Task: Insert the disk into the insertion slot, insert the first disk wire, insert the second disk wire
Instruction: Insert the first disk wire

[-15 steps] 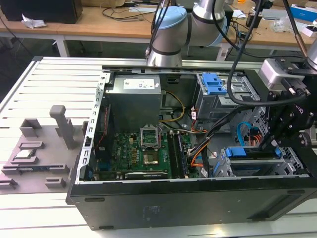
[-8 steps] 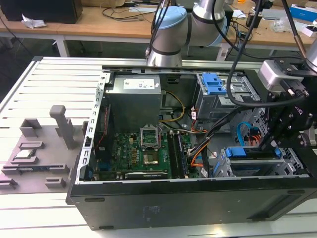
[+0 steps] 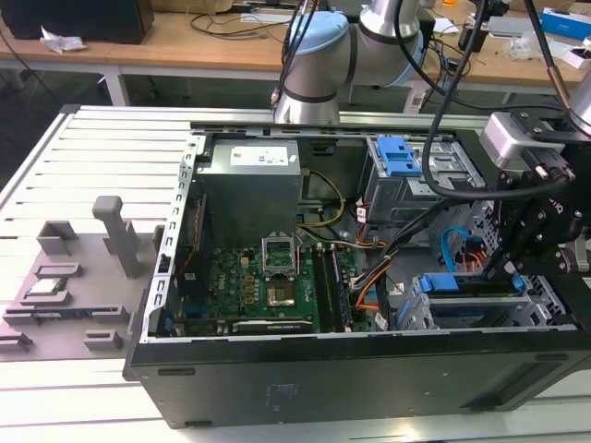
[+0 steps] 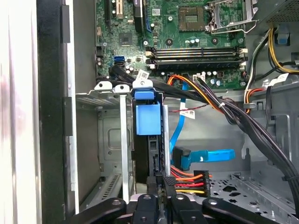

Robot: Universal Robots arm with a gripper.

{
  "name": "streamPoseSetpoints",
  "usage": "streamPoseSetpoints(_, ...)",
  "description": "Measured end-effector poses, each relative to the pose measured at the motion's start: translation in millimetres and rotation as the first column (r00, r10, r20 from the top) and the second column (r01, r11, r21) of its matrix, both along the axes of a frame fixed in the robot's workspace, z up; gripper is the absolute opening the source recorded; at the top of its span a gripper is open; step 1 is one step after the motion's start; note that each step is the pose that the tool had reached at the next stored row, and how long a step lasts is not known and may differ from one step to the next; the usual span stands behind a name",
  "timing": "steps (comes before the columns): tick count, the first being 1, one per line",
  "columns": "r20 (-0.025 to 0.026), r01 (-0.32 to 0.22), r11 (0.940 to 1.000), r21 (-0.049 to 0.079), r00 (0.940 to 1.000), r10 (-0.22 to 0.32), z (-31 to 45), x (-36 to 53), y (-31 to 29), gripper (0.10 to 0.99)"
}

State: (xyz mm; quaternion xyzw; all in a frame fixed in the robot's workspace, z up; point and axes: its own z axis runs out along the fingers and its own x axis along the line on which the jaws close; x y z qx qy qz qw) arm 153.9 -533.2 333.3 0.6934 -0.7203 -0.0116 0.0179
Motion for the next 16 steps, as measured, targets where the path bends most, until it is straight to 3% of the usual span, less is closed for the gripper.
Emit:
streamPoseSetpoints(3, 0.0002, 0.000, 1.0000, -0.002, 1.0000, 0.000, 4.1, 0.0, 0.0, 0.239)
streamPoseSetpoints(7, 0.0002, 0.000, 1.0000, -0.002, 1.0000, 0.000, 32.7, 0.0, 2.6, 0.239)
streamPoseSetpoints(8, 0.0002, 0.000, 1.0000, -0.002, 1.0000, 0.000, 36.7, 0.1, 5.4, 0.239)
streamPoseSetpoints(9, 0.0002, 0.000, 1.0000, -0.002, 1.0000, 0.000, 38.8, 0.0, 7.0, 0.239)
streamPoseSetpoints(11, 0.0002, 0.000, 1.0000, -0.002, 1.0000, 0.000, 44.0, 0.0, 9.4, 0.106)
streamPoseSetpoints(14, 0.0002, 0.000, 1.0000, -0.002, 1.0000, 0.000, 52.9, 0.0, 11.6, 0.106)
streamPoseSetpoints(16, 0.0001, 0.000, 1.0000, -0.002, 1.0000, 0.000, 53.8, 0.0, 11.6, 0.106)
